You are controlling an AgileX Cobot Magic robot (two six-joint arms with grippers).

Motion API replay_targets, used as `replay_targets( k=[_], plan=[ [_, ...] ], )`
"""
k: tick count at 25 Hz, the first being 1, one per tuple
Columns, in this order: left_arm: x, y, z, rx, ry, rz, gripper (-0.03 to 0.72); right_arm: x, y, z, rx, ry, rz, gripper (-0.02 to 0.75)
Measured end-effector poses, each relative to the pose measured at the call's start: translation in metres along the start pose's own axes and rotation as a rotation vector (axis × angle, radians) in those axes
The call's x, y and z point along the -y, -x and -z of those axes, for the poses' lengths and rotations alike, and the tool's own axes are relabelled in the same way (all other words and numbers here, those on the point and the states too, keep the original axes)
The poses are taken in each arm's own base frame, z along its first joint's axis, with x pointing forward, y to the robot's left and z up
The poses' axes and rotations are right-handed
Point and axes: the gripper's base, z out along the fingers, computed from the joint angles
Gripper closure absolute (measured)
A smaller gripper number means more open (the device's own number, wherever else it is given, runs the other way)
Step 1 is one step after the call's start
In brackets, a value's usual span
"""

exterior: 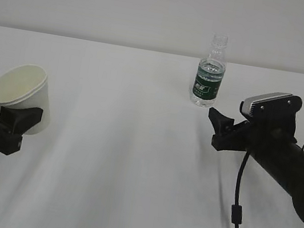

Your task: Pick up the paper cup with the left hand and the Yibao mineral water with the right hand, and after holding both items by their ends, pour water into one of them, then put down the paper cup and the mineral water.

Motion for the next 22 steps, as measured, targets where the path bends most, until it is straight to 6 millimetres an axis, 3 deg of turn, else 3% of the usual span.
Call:
replay_targets(
  k=[22],
  plan=[
    [0.0001,0.0103,0.0006,0.113,-0.001,0.0,0.235,-0.0009,-0.0013,-0.0021,0.002,0.01,0.001,0.154]
  ],
)
